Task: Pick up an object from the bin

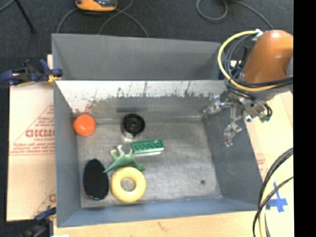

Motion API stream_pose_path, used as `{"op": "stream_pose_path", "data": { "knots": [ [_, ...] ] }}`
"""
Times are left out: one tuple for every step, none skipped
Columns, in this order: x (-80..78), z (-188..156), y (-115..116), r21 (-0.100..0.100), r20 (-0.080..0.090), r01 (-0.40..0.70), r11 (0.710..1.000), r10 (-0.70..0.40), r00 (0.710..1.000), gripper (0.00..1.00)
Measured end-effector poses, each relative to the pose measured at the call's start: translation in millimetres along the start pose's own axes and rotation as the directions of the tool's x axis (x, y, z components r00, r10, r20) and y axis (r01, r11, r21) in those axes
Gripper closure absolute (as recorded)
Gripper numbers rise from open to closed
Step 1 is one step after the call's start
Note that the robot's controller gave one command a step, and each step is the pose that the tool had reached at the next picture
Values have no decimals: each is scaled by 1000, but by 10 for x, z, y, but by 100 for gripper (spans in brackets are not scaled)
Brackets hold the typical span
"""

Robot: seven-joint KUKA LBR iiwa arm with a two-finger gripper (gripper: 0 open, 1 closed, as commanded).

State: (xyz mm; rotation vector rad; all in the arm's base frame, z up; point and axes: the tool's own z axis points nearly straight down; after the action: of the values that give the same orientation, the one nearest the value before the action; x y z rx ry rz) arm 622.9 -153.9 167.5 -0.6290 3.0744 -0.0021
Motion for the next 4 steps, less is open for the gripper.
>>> {"op": "stream_pose_path", "data": {
  "knots": [
    [-143,153,-101,3,7,-82,997,82,997,0],
    [-320,375,307,2,0,103,995,-103,995,0],
    [-374,667,586,-1,3,195,981,-195,981,0],
    [-456,711,756,2,1,359,933,-359,933,0]
  ]
}}
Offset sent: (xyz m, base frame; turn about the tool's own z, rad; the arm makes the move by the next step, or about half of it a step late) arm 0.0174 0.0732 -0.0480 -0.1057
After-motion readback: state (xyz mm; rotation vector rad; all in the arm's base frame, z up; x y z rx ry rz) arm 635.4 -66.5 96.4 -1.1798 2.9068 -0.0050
